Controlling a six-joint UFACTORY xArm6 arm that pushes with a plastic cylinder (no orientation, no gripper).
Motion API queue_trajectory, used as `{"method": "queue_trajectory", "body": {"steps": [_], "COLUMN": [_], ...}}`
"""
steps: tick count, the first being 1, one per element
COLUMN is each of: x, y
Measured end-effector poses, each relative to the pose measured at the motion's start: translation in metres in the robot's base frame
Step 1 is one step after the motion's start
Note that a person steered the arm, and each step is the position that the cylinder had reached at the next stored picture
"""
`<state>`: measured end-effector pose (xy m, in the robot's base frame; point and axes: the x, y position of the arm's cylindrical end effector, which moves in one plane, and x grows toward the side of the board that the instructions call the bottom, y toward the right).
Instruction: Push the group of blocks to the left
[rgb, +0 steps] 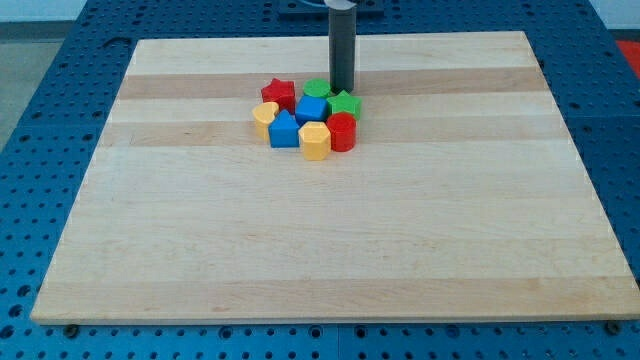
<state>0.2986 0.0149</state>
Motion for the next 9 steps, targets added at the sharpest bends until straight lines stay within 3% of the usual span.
{"method": "queue_trajectory", "body": {"steps": [2,3,4,5,7,9], "x": [-0.008,-0.008,-0.003,0.021,0.088,0.111], "y": [0.102,0.106,0.146,0.2,0.19,0.115]}}
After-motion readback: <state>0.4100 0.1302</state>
